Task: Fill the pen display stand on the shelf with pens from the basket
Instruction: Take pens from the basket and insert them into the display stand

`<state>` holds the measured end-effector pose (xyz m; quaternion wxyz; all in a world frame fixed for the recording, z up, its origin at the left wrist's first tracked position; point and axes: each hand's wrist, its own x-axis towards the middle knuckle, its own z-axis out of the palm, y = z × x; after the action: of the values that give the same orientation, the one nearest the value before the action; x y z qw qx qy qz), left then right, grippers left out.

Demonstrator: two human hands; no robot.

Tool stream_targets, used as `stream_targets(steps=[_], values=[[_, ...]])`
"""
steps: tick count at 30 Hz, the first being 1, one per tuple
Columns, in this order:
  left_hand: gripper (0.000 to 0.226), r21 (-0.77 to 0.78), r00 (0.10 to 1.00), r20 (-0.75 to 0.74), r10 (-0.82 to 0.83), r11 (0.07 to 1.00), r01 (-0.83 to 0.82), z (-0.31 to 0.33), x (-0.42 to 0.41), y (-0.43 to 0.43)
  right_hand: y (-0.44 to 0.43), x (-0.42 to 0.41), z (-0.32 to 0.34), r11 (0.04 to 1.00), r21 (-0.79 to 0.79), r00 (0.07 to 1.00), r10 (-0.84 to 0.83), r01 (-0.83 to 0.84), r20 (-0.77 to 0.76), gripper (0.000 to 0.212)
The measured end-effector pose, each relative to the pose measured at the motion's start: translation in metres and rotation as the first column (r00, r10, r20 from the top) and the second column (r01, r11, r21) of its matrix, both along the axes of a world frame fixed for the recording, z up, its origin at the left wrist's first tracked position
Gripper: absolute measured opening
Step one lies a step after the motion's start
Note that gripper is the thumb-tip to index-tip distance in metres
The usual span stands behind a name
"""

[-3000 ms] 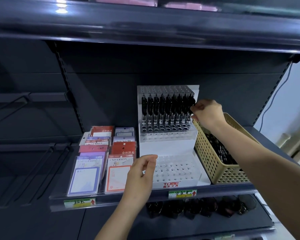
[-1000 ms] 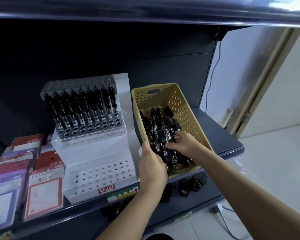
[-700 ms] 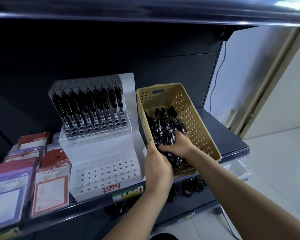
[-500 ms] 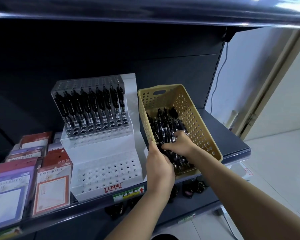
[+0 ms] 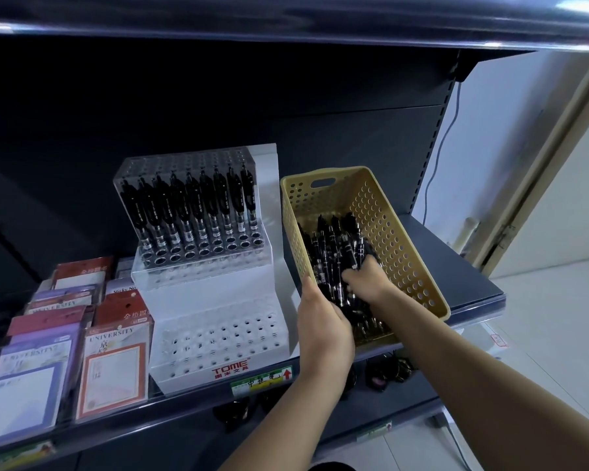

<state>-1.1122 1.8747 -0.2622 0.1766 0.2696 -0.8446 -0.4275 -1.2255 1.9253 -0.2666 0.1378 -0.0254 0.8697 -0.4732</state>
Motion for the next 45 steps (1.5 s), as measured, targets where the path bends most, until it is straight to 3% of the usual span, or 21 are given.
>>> stream_targets(steps=[6,9,15,21,26,32,36,39,45], values=[[0.051,0.048,1.0,0.011,-0.022,0.999,0.021,0.003,-0.009,-0.007,0.01,-0.012,0.022,0.906,-0.413,0.995,-0.103,0.086,-0.017,0.018],[0.054,0.115,0.997,-0.029,-0.067,0.991,0.07,0.003,-0.013,-0.01,0.012,-0.014,0.041,0.852,-0.519,0.992,-0.115,0.069,-0.057,0.018],[0.05,0.183,0.996,-0.006,-0.09,0.979,0.09,0.006,-0.025,-0.021,0.013,-0.015,0.06,0.709,-0.693,0.988,-0.155,0.13,0.026,0.02],[0.03,0.192,0.997,0.012,-0.074,0.979,0.07,0.008,-0.038,-0.033,0.014,-0.004,0.071,0.672,-0.732,0.992,-0.12,0.11,0.04,0.02],[0.021,0.1,0.957,-0.268,-0.11,0.985,0.141,0.013,-0.021,-0.041,0.011,0.016,0.086,0.604,-0.794,0.998,-0.036,0.064,0.053,0.018],[0.064,0.071,0.91,-0.3,-0.285,0.945,0.319,0.036,0.018,-0.054,-0.01,0.059,0.092,0.602,-0.799,0.982,0.154,-0.008,0.107,0.012],[0.076,0.182,0.887,-0.297,-0.354,0.891,0.417,0.05,0.051,-0.062,-0.033,0.096,0.087,0.584,-0.811,0.938,0.294,-0.022,0.186,0.006],[0.065,0.307,0.891,-0.301,-0.34,0.85,0.428,0.057,0.073,-0.077,-0.047,0.118,0.087,0.59,-0.805,0.893,0.393,-0.061,0.221,0.008],[0.06,0.314,0.921,-0.214,-0.326,0.87,0.381,0.061,0.108,-0.112,-0.077,0.146,0.088,0.661,-0.698,0.856,0.499,-0.275,0.135,0.031]])
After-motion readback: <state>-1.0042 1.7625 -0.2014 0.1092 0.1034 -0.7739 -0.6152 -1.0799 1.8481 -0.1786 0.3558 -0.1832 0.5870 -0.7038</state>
